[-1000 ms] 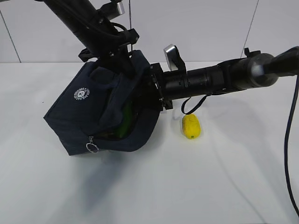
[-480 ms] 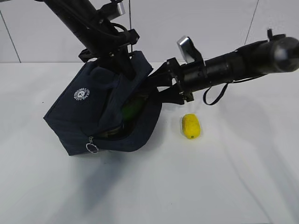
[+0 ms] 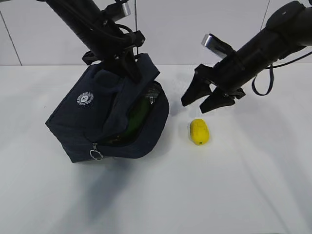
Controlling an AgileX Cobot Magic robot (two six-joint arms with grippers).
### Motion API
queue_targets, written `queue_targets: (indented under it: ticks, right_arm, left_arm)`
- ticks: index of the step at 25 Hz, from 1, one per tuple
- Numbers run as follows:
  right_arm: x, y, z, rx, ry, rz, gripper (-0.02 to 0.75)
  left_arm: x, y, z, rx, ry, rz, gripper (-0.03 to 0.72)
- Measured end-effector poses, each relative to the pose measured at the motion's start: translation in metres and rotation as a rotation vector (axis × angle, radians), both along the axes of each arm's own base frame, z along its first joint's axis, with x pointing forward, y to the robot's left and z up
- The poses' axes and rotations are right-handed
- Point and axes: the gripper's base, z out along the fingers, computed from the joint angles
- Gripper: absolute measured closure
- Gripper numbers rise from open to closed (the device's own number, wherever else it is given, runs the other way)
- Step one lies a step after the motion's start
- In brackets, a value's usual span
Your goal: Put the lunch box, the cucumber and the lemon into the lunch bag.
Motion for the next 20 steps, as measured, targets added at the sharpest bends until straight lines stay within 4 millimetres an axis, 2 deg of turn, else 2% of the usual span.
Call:
queue_targets:
  ticks: [4,8,13,18,20]
  right_arm:
    - [0.0,-0.007,-0.009,-0.159,0.02,-0.046,0.211]
    - [-0.001,-0.001,-0.013,-0.26,0.02,-0.061,0.214]
    - [-0.002,0.012,-0.014,-0.3,-0.003,-0.082,0.218]
    - [-0.001,0.014,-0.016,-0.317,-0.002,-0.116,0.22]
    - [0.0,0.014,-0.022,-0.321,0.016,-0.123,0.22]
  left_arm:
    - [0.0,0.0,0.0,0.0,-0.002,-0.003,0.698]
    - [0.0,0.0,0.0,0.0,-0.002,-0.003,0.698]
    - [0.0,0.0,0.0,0.0,-0.003,-0.004,0.698]
    - [0.0,0.0,0.0,0.0,-0.003,-0.004,0.698]
    - [0.0,0.0,0.0,0.0,-0.004,-0.006,0.698]
